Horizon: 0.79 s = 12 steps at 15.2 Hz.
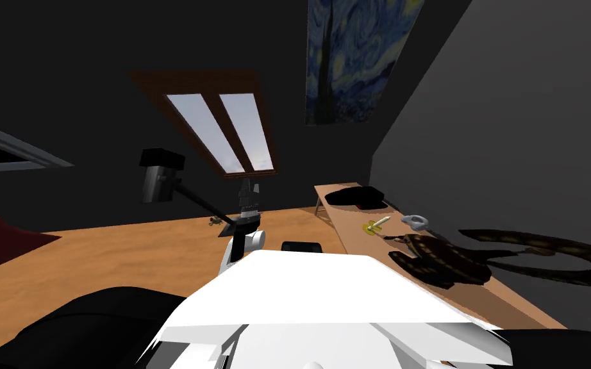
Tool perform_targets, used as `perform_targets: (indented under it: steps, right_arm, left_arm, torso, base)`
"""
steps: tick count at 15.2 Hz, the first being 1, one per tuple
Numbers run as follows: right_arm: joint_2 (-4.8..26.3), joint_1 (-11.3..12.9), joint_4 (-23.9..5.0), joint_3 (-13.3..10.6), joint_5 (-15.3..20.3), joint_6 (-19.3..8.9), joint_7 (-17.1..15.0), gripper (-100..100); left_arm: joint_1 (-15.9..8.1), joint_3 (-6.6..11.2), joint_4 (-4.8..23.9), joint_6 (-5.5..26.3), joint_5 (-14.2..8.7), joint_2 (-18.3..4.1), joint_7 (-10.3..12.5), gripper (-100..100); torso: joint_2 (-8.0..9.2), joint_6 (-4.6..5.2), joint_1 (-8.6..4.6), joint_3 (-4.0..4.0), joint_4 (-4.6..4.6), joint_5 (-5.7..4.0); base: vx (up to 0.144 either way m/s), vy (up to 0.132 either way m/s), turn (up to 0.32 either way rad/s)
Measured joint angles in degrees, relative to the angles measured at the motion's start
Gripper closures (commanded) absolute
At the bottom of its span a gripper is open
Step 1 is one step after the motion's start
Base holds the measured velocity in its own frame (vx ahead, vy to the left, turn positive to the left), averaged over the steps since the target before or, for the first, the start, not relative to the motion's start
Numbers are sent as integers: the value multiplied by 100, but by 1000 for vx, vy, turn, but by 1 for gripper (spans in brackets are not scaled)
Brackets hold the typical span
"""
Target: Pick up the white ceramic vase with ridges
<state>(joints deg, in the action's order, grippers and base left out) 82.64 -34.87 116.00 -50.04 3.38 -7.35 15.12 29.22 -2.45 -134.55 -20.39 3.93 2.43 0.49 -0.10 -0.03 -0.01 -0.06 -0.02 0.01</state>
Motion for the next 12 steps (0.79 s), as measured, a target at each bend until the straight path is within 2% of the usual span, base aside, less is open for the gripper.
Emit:
perform_targets:
  steps: [2,4,7,8,10,12]
  right_arm:
    - [227,82,-124,-265,-9,-116,53,-100]
    - [428,-51,-135,-307,58,-223,83,-100]
    - [768,-151,-204,-489,118,-373,116,-100]
    - [868,-58,-227,-636,69,-436,147,-100]
    - [1124,-113,-272,-769,101,-548,169,-100]
    - [1386,-53,-381,-1030,54,-644,246,-100]
  left_arm:
    - [0,0,0,0,0,0,0,0]
    - [1,1,0,0,0,0,0,0]
    - [0,0,0,0,0,0,0,0]
    - [0,0,0,0,0,0,0,0]
    - [0,0,0,0,0,0,0,0]
    - [0,0,0,0,0,0,0,0]
  torso:
    - [0,-1,-2,0,0,-1]
    - [3,6,0,2,1,-1]
    - [4,2,1,2,1,1]
    - [4,2,0,2,1,-1]
    - [4,3,-1,3,1,0]
    - [7,1,-3,4,2,0]
  base:
    - [8,-18,231]
    - [4,-15,101]
    - [0,-16,186]
    - [-2,-18,207]
    - [-5,-21,192]
    - [-18,-27,205]
